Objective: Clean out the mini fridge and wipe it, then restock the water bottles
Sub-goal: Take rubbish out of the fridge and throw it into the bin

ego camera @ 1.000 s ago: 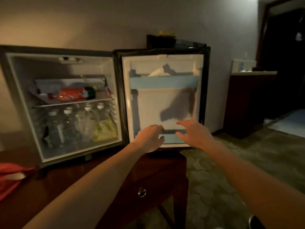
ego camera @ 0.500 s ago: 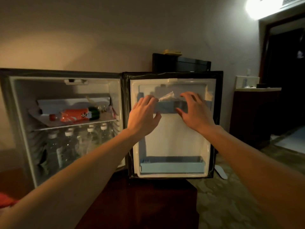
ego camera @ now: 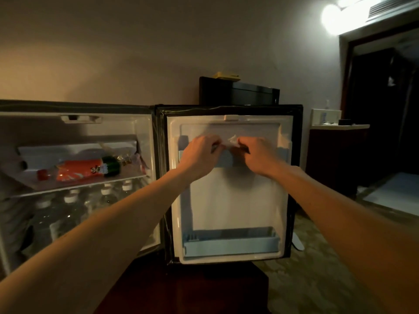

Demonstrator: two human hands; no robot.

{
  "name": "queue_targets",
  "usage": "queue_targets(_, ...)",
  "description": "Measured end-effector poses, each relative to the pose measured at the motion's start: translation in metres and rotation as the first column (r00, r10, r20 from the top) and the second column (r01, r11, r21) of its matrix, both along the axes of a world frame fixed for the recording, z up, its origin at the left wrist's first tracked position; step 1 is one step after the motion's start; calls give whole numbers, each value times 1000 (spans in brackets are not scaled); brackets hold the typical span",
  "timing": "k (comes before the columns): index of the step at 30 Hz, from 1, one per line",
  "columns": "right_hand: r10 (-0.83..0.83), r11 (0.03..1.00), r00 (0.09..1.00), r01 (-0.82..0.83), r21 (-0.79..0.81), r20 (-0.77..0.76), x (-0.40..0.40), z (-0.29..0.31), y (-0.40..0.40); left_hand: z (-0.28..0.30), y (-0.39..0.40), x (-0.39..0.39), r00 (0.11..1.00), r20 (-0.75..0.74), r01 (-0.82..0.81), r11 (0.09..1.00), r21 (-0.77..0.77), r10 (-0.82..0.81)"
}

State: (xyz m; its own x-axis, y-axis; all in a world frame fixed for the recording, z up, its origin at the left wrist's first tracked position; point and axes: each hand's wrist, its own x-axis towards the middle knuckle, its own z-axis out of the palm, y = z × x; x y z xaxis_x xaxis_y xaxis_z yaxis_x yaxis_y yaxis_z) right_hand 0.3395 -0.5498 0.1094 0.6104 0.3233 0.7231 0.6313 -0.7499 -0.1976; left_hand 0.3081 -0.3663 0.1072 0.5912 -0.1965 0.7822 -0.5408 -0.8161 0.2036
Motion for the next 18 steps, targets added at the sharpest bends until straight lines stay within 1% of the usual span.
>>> queue_targets(3,45,996,989,-54,65,144,-5,-1,5,2,1,-5,994,80,77,997,-2,-76)
queue_targets(5,91,991,973,-109,76,210,-15,-3,4,1,1,-11,988,106,114,993,-5,-113)
queue_targets(8,123,985,959,-149,86,255,-35,-13,-4,-5,-7,-26,979,120,165,986,9,-165)
queue_targets(11,75,986,957,-113,121,280,-60,-32,-23,-18,-21,-41,977,130,169,985,25,-171)
queue_targets(14,34,992,970,-62,109,240,-81,-72,-51,-49,-44,-52,979,70,188,982,18,-189)
queue_targets(18,-71,996,991,64,63,116,-102,-159,-99,-128,-86,-58,973,-138,196,979,62,-186)
